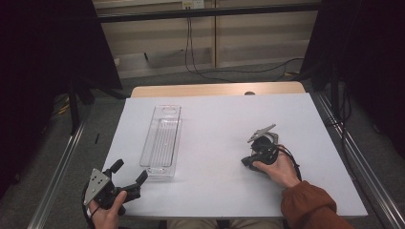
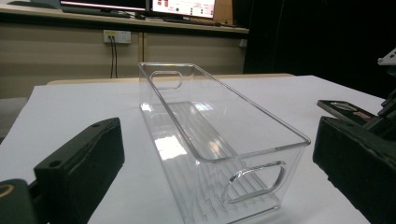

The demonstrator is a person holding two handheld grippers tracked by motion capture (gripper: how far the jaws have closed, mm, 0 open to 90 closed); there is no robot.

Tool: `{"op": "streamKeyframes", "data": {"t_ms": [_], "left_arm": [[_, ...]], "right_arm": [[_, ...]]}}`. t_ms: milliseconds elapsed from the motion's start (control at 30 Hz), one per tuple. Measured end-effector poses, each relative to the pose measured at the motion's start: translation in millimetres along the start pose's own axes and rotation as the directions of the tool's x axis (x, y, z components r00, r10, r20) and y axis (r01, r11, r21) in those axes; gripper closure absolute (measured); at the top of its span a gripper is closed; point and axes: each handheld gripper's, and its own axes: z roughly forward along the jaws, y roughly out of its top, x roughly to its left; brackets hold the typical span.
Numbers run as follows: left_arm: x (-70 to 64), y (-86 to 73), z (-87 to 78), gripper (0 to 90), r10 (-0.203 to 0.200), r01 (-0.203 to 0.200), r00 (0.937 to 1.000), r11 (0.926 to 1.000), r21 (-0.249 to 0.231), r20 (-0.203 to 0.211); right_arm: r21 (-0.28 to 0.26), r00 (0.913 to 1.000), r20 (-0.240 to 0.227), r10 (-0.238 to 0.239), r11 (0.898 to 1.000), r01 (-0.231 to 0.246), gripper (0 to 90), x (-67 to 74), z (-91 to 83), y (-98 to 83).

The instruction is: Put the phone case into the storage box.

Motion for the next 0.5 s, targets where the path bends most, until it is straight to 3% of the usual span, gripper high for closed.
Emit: {"op": "streamKeyframes", "data": {"t_ms": [500], "left_arm": [[-0.5, 0.3, 0.3, 2.2, -0.002, 0.002, 1.0000, 1.0000, -0.002, 0.000]], "right_arm": [[-0.001, 0.9998, 0.010, 0.015, 1.000, -0.015, 90.0, -1.8, -12.2, -16.9]]}}
